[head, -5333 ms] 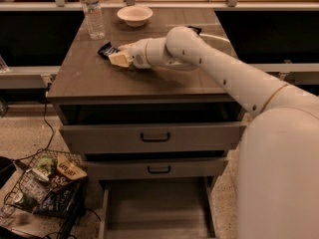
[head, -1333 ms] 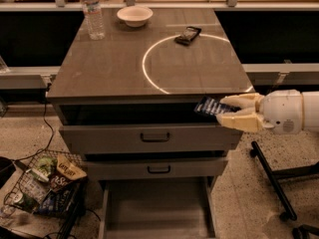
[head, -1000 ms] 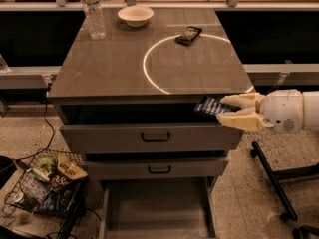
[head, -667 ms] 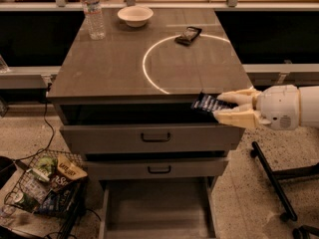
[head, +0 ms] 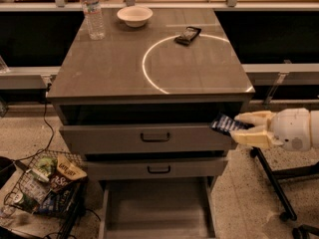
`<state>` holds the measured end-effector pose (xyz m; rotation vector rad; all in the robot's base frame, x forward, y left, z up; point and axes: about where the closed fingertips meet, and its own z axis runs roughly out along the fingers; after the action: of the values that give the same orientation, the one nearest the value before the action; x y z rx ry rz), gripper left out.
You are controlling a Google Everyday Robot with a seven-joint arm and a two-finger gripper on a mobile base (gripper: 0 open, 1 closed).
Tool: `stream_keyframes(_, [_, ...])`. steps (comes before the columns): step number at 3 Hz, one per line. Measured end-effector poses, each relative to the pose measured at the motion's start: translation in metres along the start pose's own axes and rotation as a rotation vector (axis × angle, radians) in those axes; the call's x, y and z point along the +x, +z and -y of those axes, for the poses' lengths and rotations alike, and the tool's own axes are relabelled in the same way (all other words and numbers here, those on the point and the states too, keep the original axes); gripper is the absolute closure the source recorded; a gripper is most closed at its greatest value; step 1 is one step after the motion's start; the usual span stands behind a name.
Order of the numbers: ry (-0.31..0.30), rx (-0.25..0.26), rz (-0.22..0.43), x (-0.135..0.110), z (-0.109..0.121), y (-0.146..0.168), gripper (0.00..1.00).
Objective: Place rxbar blueberry into bottom drawer
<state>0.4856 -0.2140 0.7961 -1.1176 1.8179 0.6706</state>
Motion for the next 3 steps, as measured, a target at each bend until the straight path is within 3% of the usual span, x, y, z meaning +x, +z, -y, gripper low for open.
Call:
stream_keyframes(1, [0.065,0.030,-0.088,0.078,0.000,-0.006,1.00])
stream_keyframes(3, [0.153,-0.036,-0.189,0.208,-0.012,0.025,1.00])
